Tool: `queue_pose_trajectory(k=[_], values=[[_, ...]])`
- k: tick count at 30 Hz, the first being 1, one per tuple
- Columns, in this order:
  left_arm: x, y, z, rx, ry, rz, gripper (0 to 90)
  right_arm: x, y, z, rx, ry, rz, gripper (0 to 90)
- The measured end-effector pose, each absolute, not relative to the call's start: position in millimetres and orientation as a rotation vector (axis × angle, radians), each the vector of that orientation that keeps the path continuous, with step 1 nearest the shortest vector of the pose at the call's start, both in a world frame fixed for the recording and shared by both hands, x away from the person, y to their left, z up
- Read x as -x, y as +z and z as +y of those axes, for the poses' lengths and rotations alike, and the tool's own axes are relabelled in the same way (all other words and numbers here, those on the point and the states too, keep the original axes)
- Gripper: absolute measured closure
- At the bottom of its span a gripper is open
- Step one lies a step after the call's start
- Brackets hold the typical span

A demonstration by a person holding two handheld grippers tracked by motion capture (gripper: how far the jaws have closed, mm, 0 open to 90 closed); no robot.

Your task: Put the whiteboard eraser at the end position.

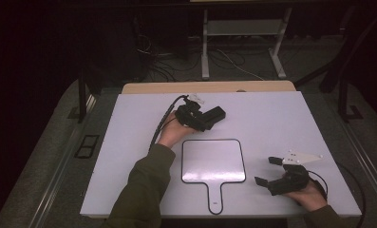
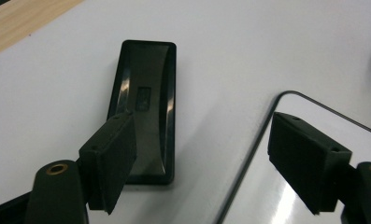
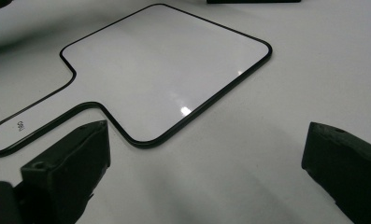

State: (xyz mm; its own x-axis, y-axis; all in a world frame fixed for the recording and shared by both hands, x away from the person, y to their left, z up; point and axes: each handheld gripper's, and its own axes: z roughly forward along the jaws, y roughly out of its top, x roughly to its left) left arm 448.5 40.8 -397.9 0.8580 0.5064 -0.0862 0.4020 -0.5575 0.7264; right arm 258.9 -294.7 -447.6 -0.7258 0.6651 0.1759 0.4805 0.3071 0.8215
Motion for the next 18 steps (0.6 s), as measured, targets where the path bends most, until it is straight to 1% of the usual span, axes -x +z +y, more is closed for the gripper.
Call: queue_pose_trajectory(k=[4,12,18], values=[[-439.3,-397.2,48.3,-2.229,0.172,0.632,21.9,-259.1,-447.2,-295.5,-1.054,1.399,2.375,0.3],[-418.3,-399.5,62.4,-2.174,0.171,0.658,20.5,-259.9,-446.4,-296.4,-1.064,1.412,2.369,0.2],[-401.8,-401.2,76.7,-2.158,0.175,0.667,17.6,-259.4,-446.0,-295.7,-1.061,1.408,2.369,0.3]])
